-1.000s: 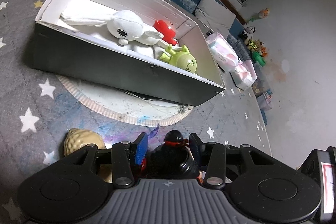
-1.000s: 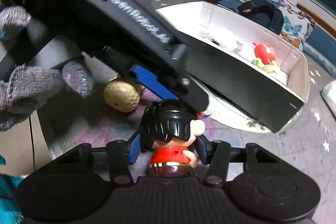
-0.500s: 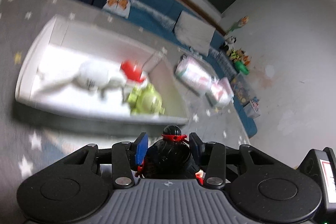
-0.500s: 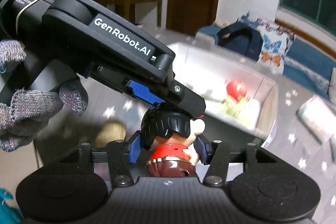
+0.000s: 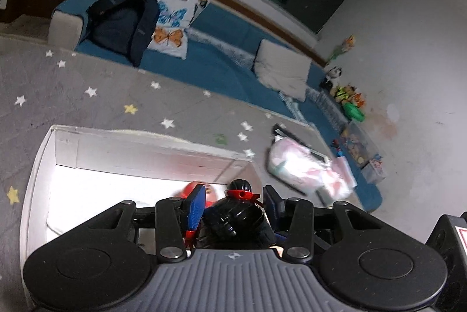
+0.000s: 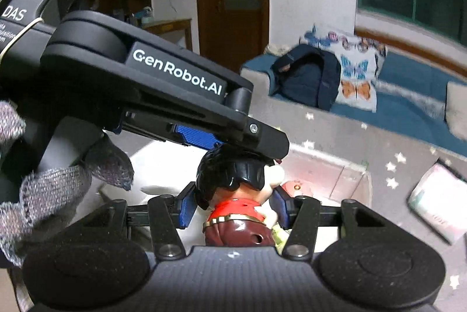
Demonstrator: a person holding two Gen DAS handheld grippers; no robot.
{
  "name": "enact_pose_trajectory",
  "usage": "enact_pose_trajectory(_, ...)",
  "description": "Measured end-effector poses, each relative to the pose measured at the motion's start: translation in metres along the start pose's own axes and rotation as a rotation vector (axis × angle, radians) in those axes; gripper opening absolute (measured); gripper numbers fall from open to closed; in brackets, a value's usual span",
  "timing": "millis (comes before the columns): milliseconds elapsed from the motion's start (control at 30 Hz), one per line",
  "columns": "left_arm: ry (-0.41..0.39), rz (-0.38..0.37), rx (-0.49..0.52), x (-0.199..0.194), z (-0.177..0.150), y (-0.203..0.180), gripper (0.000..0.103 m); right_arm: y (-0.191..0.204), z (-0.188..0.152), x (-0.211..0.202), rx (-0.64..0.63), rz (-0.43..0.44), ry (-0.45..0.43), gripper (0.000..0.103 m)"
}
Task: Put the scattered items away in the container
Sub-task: 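Lift the doll with both grippers and carry it into the box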
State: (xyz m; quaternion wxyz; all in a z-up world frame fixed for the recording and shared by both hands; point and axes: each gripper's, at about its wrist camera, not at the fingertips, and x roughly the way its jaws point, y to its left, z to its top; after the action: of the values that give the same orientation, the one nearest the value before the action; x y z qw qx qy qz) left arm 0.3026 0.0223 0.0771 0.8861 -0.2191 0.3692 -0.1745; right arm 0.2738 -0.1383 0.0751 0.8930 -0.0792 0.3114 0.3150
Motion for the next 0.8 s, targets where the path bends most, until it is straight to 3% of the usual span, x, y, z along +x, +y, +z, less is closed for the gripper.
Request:
enact_pose_trajectory(367,0.041,0.030,-0.030,0.039,-0.008,0.036,0.045,-0.019,-0.013,0.052,0.069,0.034,0.113,0.054)
enact_pose_trajectory(800,0.061,0.021,-0.018,0.046,-0.016,0.038,0.045,-0.014,-0.022,0.060,0.047,0.030,0.159,0.060)
